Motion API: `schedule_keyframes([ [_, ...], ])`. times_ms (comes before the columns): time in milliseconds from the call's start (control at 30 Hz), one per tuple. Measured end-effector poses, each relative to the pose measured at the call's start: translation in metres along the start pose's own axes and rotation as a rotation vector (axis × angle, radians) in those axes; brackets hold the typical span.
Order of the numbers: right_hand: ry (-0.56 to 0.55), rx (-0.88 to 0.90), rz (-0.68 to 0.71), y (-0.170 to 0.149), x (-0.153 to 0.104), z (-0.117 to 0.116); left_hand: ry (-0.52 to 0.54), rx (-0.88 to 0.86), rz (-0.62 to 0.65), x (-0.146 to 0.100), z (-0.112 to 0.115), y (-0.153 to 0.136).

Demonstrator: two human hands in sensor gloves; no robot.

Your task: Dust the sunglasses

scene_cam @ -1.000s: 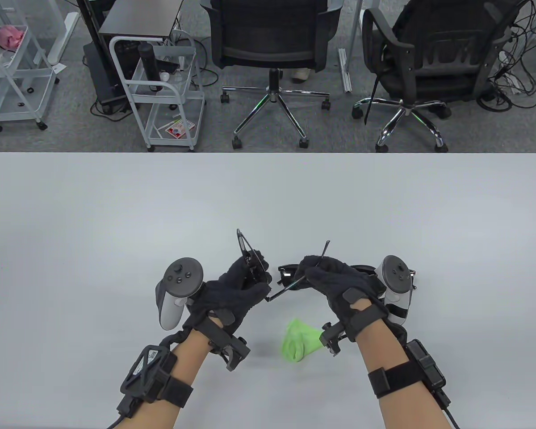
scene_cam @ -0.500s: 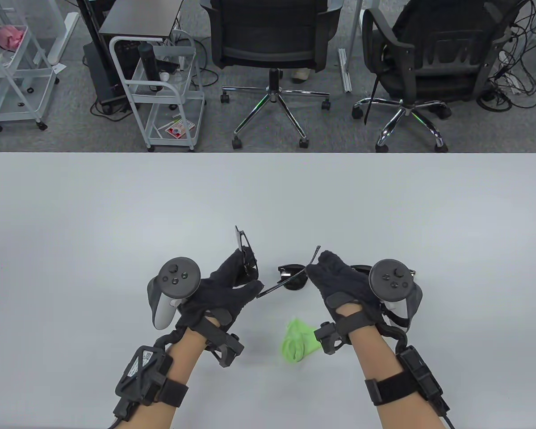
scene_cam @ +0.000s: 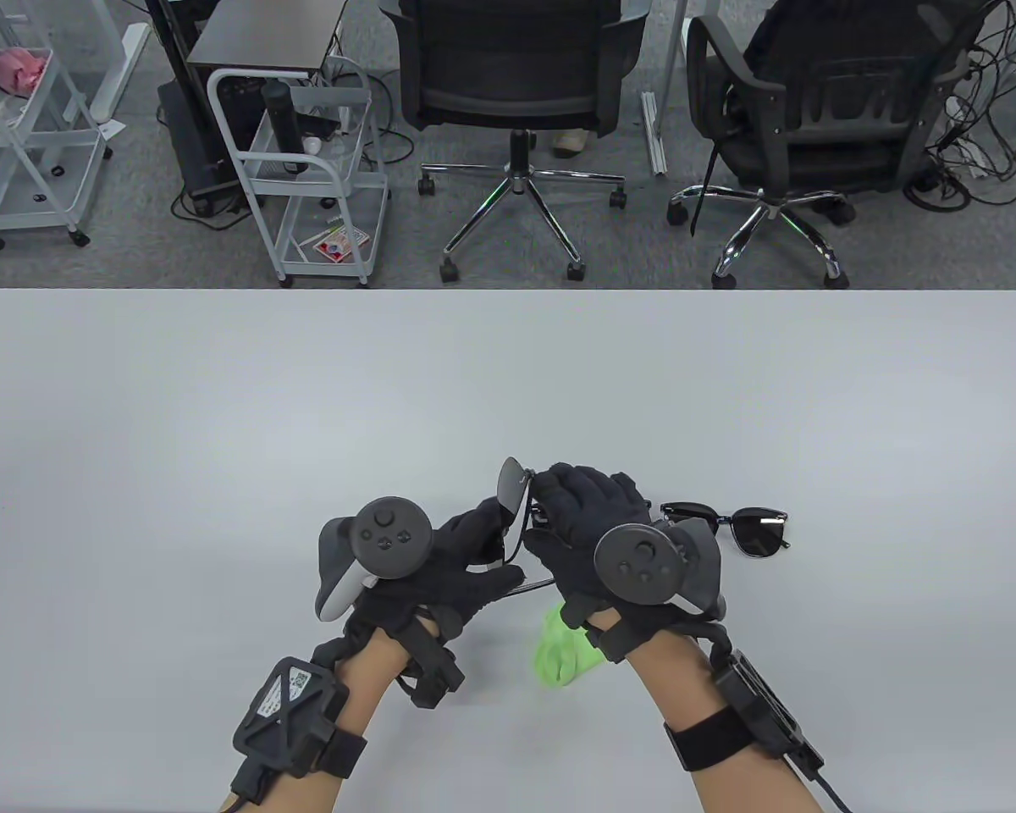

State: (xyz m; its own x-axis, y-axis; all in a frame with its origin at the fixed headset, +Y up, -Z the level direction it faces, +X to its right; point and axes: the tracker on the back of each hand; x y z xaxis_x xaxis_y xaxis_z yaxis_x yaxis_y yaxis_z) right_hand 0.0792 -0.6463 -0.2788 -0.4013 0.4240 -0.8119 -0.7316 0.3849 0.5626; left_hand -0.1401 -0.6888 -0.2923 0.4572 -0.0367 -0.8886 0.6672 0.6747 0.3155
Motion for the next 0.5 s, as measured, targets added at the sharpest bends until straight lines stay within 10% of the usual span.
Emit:
schedule_keyframes([
  [500,-0.126,-0.076,-0.071,-0.022,-0.007,0.026,-0.072,0.088,-0.007,0.0,0.006,0.001],
])
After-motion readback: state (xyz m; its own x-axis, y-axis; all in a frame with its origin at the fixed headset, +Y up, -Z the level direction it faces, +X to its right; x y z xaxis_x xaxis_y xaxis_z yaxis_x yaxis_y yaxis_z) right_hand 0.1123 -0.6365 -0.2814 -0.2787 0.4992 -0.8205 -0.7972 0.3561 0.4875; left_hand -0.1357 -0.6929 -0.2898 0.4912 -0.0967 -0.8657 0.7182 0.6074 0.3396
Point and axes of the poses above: the tracker on the back of each hand, its own y axis roughly to the thumb side, its own x axis roughly from the wrist to the fingertips, z = x × y, and after that the axes turned 5 degrees about z, right-handed
